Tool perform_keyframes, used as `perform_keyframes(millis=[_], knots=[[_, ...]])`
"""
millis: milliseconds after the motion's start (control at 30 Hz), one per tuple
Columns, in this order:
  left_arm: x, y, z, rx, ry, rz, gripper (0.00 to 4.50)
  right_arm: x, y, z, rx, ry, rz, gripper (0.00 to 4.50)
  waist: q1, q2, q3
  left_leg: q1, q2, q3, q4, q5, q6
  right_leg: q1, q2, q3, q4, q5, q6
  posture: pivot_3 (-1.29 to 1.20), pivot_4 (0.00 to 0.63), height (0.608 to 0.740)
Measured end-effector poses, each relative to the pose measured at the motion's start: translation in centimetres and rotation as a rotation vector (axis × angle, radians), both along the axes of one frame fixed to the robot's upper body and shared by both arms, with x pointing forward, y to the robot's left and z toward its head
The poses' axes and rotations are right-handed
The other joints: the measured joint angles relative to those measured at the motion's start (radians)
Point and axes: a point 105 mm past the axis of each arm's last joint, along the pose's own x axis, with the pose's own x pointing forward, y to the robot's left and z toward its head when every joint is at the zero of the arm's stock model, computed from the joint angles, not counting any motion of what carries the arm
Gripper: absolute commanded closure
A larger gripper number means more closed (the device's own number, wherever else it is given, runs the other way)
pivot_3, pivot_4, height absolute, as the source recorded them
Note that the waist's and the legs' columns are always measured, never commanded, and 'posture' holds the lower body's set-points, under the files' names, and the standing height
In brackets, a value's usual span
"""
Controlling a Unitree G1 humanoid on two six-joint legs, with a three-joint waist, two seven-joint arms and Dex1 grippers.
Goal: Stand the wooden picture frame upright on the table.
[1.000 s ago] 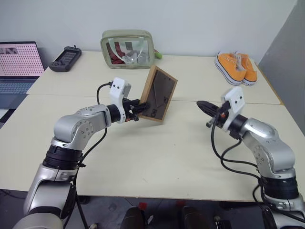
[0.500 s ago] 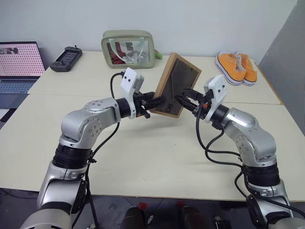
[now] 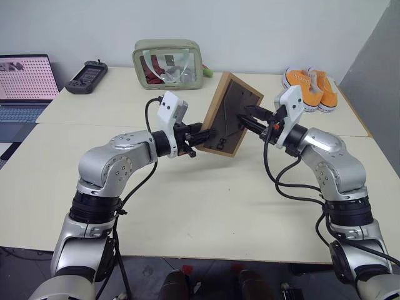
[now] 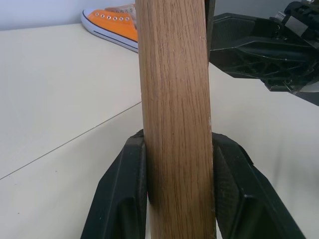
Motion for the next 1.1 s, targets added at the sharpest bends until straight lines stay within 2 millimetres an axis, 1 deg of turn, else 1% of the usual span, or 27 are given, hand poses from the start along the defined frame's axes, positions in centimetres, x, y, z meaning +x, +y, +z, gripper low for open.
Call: perform_keyframes(millis=[167,267,367,467,733,833,1100], knots=[[0.1,-0.3,-0.2,-0.001,0.000,-0.005,3.16,-0.8,1.3,0.7,0.034,-0.017,0.033,2.75,0.000,0.000,0.000,0.000,0.000,0.000,0.000,0.000,0.000,0.000,0.000,0.000,0.000,0.000,0.000,0.00,0.150,0.740],[0.3,-0.2,-0.2,0.000,-0.012,0.000,3.16,-1.1,1.5,1.0,0.045,-0.019,0.017,2.75,0.001,0.000,0.000,0.000,0.000,0.000,0.001,0.000,0.000,0.000,0.000,0.000,0.001,0.000,0.000,0.00,0.150,0.740],[0.8,0.0,-0.7,-0.002,0.009,0.009,3.16,-1.4,1.6,0.7,0.054,-0.003,0.006,2.75,0.000,0.000,0.000,0.000,0.000,0.000,0.002,0.000,0.000,0.000,0.000,0.000,0.002,0.000,0.000,0.00,0.150,0.740],[1.3,0.2,-1.2,-0.004,0.034,0.017,3.16,-1.6,1.5,0.2,0.060,0.018,-0.010,2.75,0.000,0.000,0.000,0.000,0.000,0.000,0.003,0.000,0.000,0.000,0.000,0.000,0.003,0.000,0.000,0.00,0.150,0.740],[2.8,0.3,-0.9,-0.023,0.061,0.032,3.16,-2.2,0.4,-0.7,0.073,0.042,-0.056,2.75,0.000,0.000,0.000,0.000,0.000,0.000,0.006,0.000,0.000,0.000,0.000,0.000,0.007,0.000,0.000,0.00,0.150,0.740],[2.9,0.3,-1.0,-0.021,0.066,0.029,3.16,-2.2,0.3,-0.9,0.073,0.049,-0.062,2.75,-0.001,0.000,0.000,0.000,0.000,0.000,0.006,0.000,0.000,0.000,0.000,0.000,0.008,0.000,0.000,0.00,0.150,0.740],[2.8,-0.3,-0.8,-0.021,0.070,0.016,3.16,-2.0,-0.1,-0.8,0.041,0.015,-0.086,2.75,-0.001,0.000,0.000,0.000,0.000,-0.001,0.007,0.000,0.000,0.000,0.000,0.000,0.008,0.000,0.000,0.00,0.150,0.740]])
